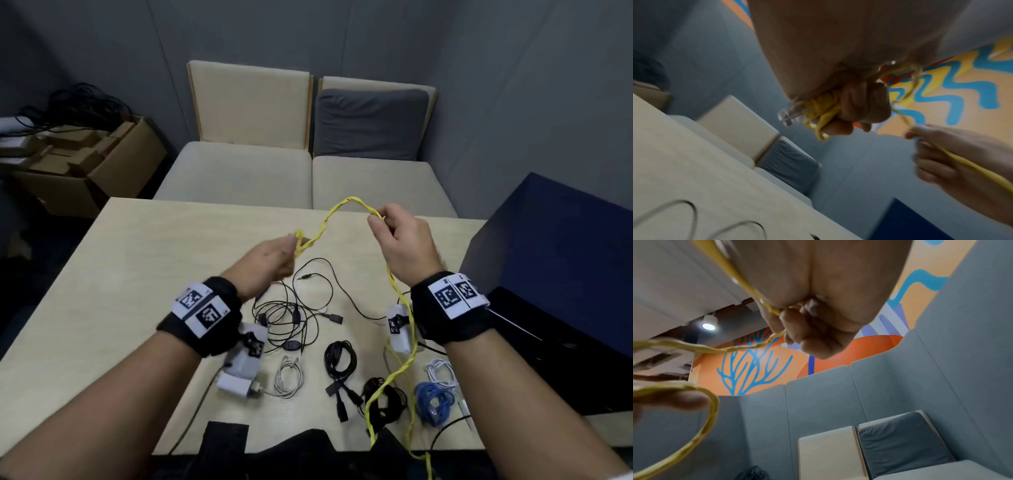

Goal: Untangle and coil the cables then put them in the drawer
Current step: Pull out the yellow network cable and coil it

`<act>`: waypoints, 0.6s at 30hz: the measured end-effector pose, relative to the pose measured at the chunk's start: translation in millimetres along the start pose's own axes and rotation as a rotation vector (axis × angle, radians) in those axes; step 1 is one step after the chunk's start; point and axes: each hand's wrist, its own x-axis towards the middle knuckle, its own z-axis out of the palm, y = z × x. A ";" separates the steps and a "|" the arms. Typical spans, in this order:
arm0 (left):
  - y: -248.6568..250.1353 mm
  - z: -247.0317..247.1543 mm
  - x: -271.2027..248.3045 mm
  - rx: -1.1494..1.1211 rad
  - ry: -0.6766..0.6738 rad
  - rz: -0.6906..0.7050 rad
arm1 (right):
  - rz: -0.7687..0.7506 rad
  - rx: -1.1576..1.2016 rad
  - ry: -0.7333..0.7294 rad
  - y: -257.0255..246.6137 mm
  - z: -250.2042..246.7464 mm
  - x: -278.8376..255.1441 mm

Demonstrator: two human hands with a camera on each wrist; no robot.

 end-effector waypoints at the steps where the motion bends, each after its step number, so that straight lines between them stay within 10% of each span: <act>1: 2.1 9.7 -2.6 -0.037 -0.054 0.014 | -0.005 0.021 0.023 0.9 0.8 -0.5; 9: 27.0 47.6 -10.5 -0.526 -0.122 0.016 | 0.237 0.669 0.177 9.0 0.6 4.9; 14: 51.4 29.2 -13.0 -0.902 -0.193 0.032 | 0.261 0.593 0.267 20.0 8.4 1.6; 18: 47.8 6.0 -5.1 -1.026 0.051 0.017 | 0.203 0.542 0.273 19.9 7.4 -3.8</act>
